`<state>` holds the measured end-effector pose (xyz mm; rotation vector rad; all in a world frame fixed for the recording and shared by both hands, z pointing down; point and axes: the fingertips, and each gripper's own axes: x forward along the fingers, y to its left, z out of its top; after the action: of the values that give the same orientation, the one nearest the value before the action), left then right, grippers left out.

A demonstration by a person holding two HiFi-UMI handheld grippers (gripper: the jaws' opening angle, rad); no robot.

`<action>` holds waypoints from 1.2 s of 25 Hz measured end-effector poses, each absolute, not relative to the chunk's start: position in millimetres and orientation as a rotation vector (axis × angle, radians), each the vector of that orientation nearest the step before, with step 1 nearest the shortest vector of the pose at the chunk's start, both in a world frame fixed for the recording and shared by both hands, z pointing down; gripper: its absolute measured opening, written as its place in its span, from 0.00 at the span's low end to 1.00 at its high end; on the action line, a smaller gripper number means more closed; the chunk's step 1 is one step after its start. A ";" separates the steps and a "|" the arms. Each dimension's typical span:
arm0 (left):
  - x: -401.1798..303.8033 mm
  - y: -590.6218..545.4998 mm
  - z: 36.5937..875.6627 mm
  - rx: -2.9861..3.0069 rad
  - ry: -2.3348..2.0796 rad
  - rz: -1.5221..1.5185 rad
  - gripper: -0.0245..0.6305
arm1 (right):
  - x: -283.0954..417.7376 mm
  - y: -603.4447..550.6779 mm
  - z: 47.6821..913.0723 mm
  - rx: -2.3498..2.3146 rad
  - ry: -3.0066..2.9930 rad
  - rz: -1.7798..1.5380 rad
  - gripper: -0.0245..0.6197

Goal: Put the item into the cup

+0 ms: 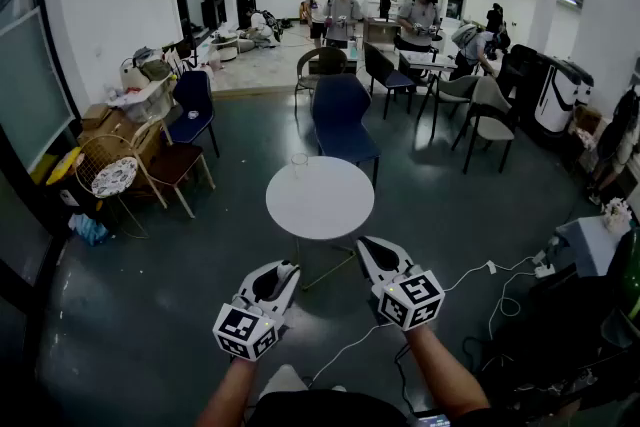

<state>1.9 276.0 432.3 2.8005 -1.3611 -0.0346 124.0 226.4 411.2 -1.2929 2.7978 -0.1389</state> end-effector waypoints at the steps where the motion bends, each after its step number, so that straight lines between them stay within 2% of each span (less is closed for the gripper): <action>1: 2.4 277.4 432.7 2.807 -1.374 -0.020 0.20 | 124.3 227.9 412.5 -1.294 2.800 -0.142 0.06; 30: 13.7 284.2 447.4 2.758 -1.395 -0.036 0.20 | 146.6 237.8 425.8 -1.301 2.802 -0.141 0.06</action>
<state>13.7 284.2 447.4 2.7582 -1.3950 -0.0358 146.6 237.8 425.8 -1.3008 2.8025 -0.1408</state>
